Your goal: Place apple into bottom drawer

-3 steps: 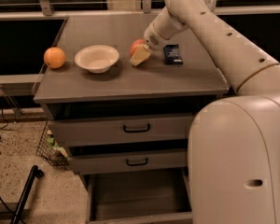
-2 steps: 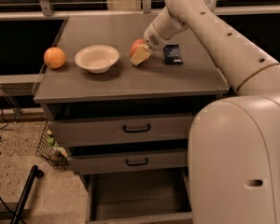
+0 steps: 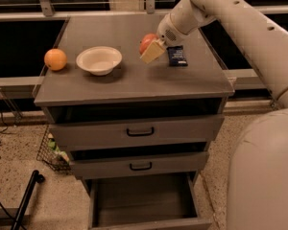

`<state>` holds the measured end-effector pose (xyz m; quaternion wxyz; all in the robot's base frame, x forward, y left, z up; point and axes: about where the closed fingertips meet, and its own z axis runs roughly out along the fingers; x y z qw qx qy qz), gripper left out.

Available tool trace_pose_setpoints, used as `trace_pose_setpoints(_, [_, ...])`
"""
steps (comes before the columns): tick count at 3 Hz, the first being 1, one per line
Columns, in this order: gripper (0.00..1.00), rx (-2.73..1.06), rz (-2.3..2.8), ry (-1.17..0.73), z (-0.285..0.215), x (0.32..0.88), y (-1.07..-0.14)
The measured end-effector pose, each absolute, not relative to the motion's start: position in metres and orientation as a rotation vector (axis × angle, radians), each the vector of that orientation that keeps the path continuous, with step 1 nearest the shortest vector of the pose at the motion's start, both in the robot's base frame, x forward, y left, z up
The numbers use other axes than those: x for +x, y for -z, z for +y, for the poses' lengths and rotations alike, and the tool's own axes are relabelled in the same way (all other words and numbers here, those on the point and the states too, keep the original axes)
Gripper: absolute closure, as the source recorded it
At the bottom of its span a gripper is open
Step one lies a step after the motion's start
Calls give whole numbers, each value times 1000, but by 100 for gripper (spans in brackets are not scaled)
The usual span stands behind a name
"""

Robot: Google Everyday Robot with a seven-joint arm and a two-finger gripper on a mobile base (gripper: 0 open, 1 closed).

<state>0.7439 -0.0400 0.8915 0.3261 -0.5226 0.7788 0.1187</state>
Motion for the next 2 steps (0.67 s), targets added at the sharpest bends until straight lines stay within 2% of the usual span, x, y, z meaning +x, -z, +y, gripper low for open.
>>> trace_pose_setpoints(2, [100,-1558,1907,-442,-86,663,-912])
